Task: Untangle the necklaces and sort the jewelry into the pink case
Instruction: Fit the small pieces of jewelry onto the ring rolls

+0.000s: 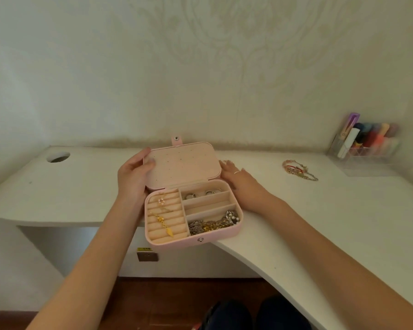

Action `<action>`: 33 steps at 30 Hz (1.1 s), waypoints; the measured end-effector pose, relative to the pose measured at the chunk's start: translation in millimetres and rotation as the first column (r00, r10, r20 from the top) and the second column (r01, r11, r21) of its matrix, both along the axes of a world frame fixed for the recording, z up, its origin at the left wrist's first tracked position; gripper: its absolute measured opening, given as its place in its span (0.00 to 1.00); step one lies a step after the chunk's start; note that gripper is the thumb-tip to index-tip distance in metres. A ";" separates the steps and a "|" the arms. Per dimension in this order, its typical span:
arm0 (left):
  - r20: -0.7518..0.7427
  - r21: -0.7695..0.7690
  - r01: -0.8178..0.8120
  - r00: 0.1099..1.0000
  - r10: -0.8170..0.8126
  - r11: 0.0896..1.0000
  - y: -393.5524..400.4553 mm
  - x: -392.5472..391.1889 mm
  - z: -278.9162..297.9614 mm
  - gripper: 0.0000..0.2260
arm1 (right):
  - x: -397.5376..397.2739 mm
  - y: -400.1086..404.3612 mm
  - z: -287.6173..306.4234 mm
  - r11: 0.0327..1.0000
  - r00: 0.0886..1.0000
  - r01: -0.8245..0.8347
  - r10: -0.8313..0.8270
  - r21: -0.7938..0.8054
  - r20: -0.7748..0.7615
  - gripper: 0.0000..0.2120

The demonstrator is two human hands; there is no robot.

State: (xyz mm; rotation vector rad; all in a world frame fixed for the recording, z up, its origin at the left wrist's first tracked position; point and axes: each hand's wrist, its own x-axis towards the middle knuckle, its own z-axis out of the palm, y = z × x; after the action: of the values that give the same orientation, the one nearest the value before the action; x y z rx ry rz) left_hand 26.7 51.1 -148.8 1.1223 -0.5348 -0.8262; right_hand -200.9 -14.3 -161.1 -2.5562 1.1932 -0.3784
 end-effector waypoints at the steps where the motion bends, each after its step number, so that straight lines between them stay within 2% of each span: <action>1: 0.015 -0.002 -0.016 1.000 0.016 1.000 0.6 2.4 -0.5 0.17 | 2.0 1.4 -0.1 0.999 0.999 -0.034 0.032 -0.038 -0.044 0.18; 4: 0.044 -0.007 -0.035 0.998 0.035 0.999 2.3 3.1 -0.9 0.17 | 0.0 5.1 2.0 0.998 0.997 -0.049 0.046 -0.050 -0.056 0.18; 6: 0.022 -0.003 -0.038 0.999 0.039 0.999 2.7 3.3 -1.7 0.16 | -1.1 4.6 0.2 0.993 0.998 -0.022 0.015 -0.117 -0.056 0.18; 8: 0.002 0.007 -0.041 0.999 0.041 0.999 2.1 4.5 -1.9 0.16 | -3.3 -2.3 -1.2 0.978 0.994 0.091 -0.102 -0.186 -0.049 0.20; 11: 0.032 0.009 -0.054 0.998 0.054 0.999 0.6 4.7 -2.5 0.15 | -7.5 -14.2 -2.1 0.949 0.963 0.260 -0.269 -0.175 -0.025 0.22; 14: 0.050 0.008 -0.062 0.997 0.062 0.998 -0.1 0.7 -2.2 0.14 | -6.4 -18.0 -0.8 0.910 0.918 0.394 -0.383 -0.127 0.100 0.16; 17: 0.079 0.029 -0.056 0.995 0.054 0.998 -1.6 -1.5 -1.7 0.13 | -5.5 -21.8 -2.1 0.866 0.876 0.473 -0.444 -0.160 0.190 0.11; 20: 0.102 0.039 -0.050 0.994 0.045 0.998 -3.1 -5.3 -1.9 0.12 | -10.3 -27.3 -2.4 0.850 0.861 0.497 -0.459 -0.174 0.220 0.09; 24: 0.233 0.033 -0.048 0.972 0.039 0.998 -5.1 -17.7 -5.3 0.11 | -15.7 -30.4 -6.2 0.846 0.875 0.482 -0.454 -0.228 0.166 0.10; 28: 0.287 0.033 -0.038 0.958 0.027 0.999 -7.7 -21.8 -6.0 0.11 | -19.1 -35.5 -8.7 0.856 0.836 0.500 -0.440 -0.128 0.328 0.10; 33: 0.317 0.048 -0.050 0.948 0.032 0.998 -8.4 -21.7 -7.1 0.10 | -18.2 -38.4 -9.7 0.881 0.856 0.462 -0.412 -0.106 0.312 0.07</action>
State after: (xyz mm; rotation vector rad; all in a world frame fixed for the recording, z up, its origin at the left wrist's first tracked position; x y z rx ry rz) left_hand 4.9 42.7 -156.0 1.3231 -0.7558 -0.6304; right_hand -219.2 -52.6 -170.8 -2.2351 1.6863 -0.9579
